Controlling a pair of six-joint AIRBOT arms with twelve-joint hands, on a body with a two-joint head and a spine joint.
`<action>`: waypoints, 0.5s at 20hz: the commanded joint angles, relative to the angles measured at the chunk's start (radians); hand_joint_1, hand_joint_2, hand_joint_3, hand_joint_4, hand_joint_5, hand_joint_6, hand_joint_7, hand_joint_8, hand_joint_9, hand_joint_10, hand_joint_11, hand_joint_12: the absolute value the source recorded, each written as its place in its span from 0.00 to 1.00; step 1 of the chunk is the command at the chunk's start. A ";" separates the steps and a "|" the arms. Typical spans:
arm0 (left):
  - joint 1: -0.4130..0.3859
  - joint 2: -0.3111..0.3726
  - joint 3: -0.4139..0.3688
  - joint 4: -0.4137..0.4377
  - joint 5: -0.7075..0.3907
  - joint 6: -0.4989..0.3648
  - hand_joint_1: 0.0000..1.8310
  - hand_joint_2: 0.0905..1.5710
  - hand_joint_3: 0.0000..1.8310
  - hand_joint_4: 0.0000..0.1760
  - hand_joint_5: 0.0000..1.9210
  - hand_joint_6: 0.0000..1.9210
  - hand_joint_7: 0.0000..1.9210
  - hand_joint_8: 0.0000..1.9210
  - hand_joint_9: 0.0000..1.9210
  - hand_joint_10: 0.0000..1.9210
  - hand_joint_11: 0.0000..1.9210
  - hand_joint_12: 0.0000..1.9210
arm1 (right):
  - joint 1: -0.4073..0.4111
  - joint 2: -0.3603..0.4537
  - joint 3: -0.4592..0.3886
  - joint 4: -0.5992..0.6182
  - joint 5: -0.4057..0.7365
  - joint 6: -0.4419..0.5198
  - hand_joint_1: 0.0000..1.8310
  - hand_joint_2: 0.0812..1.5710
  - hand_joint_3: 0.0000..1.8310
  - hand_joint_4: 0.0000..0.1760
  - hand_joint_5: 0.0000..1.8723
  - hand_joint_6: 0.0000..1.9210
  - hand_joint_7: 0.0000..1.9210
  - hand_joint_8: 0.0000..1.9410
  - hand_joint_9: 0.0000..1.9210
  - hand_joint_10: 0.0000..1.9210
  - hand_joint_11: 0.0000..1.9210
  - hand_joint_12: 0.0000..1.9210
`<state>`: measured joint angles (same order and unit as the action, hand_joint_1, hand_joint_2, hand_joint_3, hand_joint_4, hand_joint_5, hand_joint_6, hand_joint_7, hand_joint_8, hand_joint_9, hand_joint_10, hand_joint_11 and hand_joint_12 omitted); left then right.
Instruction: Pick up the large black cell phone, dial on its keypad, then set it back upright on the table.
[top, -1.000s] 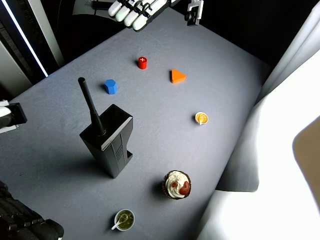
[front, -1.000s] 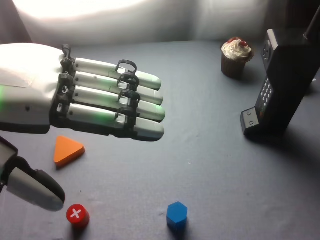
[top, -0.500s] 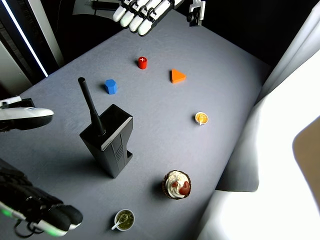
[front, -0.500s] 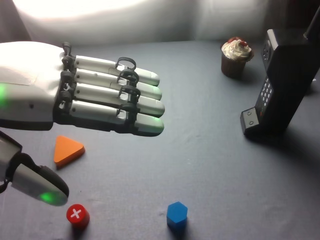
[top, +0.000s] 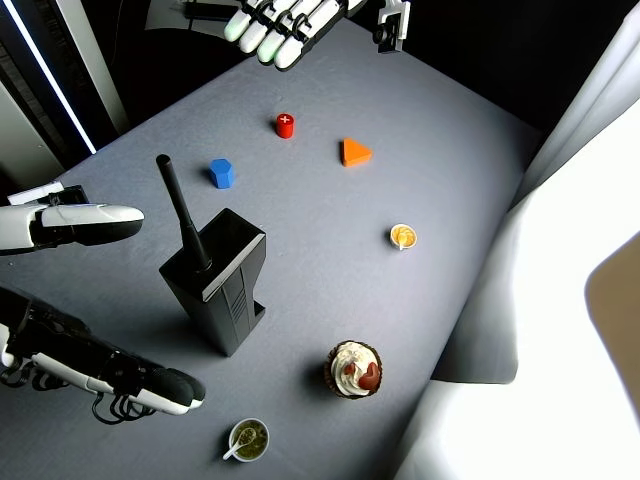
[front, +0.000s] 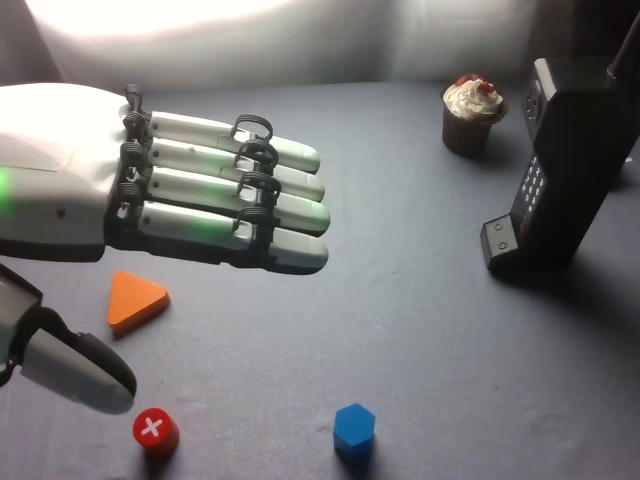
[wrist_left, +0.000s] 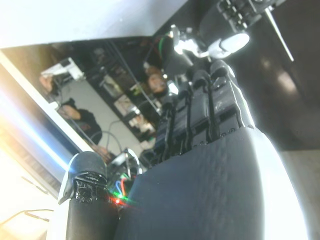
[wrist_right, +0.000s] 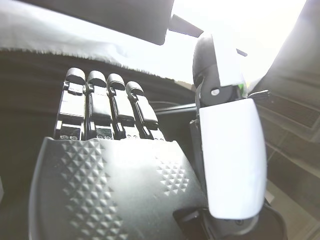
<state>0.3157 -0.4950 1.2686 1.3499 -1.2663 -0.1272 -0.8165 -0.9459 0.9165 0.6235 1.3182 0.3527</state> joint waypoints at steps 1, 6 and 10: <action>-0.021 0.004 -0.005 -0.099 -0.061 0.000 0.00 0.75 0.00 0.00 0.03 0.00 0.03 0.00 0.01 0.00 0.00 0.00 | 0.010 0.004 0.009 -0.034 0.118 0.008 0.60 0.64 0.00 0.00 0.00 0.00 0.00 0.00 0.00 0.00 0.02 0.03; -0.022 0.004 -0.006 -0.099 -0.065 0.000 0.00 0.75 0.00 0.00 0.03 0.00 0.02 0.00 0.01 0.00 0.00 0.00 | 0.027 -0.005 0.021 -0.049 0.109 0.008 0.60 0.65 0.01 0.00 0.00 0.00 0.00 0.00 0.00 0.00 0.00 0.02; -0.022 0.004 -0.005 -0.099 -0.069 0.000 0.00 0.75 0.00 0.00 0.03 0.00 0.02 0.00 0.00 0.00 0.00 0.00 | 0.038 -0.018 0.040 -0.057 0.106 0.008 0.59 0.64 0.00 0.00 0.00 0.00 0.00 0.00 0.00 0.00 0.00 0.01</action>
<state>0.3157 -0.4953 1.2686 1.3499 -1.2728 -0.1272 -0.7868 -0.9730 0.9535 0.5941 1.3025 0.3504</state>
